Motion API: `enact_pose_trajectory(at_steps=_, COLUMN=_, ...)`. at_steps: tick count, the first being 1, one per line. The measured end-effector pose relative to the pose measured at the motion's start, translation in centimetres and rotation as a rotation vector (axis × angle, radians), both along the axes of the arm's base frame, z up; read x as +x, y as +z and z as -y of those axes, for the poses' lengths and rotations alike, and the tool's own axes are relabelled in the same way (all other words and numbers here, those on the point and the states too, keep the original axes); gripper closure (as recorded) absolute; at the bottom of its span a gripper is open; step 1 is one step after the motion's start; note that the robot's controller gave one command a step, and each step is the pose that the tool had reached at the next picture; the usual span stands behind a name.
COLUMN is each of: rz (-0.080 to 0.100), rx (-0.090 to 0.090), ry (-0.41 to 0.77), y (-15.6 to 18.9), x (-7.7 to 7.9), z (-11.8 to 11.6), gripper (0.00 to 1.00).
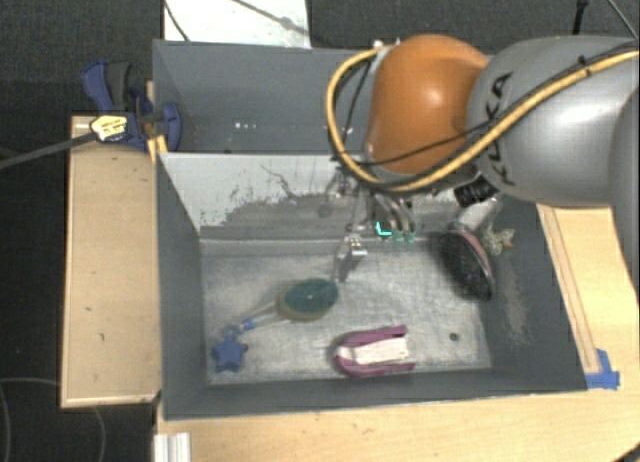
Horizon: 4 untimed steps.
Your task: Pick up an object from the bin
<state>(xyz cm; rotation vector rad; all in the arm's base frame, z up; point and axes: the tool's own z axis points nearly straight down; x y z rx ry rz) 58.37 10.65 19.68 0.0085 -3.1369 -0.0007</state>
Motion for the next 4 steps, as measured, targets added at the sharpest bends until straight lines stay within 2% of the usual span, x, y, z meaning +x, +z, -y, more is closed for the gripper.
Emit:
enact_pose_trajectory(at_steps=1, rz=0.0, rx=-0.002, ry=-0.192, y=-12.4, x=-2.4, z=-0.6, gripper=0.0)
enact_pose_trajectory(at_steps=2, rz=0.014, rx=0.002, ry=-0.04, y=-12.4, x=-7.0, z=-2.8, gripper=0.0)
enact_pose_trajectory(at_steps=3, rz=0.022, rx=0.004, ry=-0.047, y=-12.1, x=-6.6, z=-2.7, gripper=1.0)
enact_pose_trajectory(at_steps=4, rz=0.015, rx=0.001, ry=0.162, y=2.6, x=-6.2, z=-1.4, gripper=1.0)
